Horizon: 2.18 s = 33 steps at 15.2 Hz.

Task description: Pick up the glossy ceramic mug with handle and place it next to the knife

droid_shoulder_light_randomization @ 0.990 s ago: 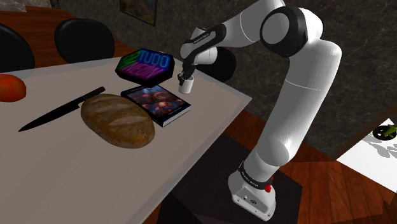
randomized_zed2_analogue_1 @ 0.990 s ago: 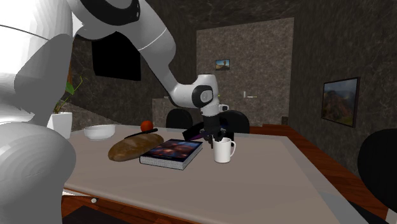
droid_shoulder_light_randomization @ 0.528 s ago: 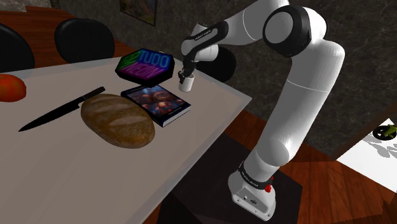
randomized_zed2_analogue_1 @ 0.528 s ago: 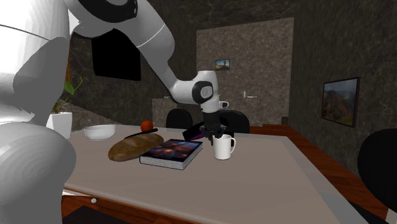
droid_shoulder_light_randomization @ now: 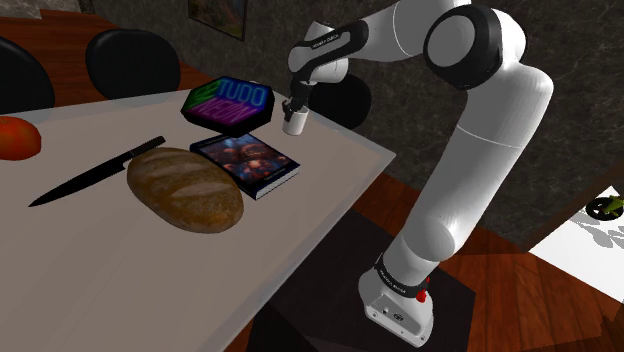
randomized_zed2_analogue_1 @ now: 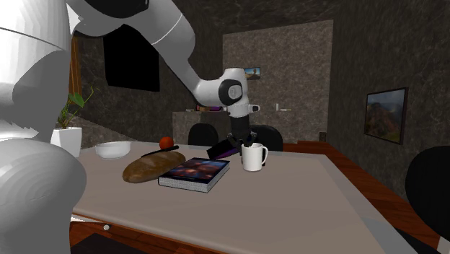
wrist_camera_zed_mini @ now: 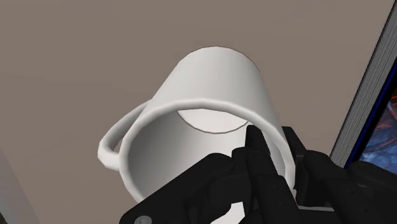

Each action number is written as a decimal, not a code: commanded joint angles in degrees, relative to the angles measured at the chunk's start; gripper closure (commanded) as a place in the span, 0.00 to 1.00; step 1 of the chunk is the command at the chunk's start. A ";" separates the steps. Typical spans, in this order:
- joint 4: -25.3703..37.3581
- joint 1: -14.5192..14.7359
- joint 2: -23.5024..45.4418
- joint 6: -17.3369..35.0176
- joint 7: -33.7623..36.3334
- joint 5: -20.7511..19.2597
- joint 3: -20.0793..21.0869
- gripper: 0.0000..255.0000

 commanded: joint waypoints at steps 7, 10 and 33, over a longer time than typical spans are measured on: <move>3.17 0.21 -2.71 -5.80 0.89 -1.08 -0.11 1.00; 4.62 0.24 -3.46 -7.98 1.10 -1.36 -0.13 1.00; 1.42 7.17 -13.57 -14.98 18.19 -6.95 7.51 1.00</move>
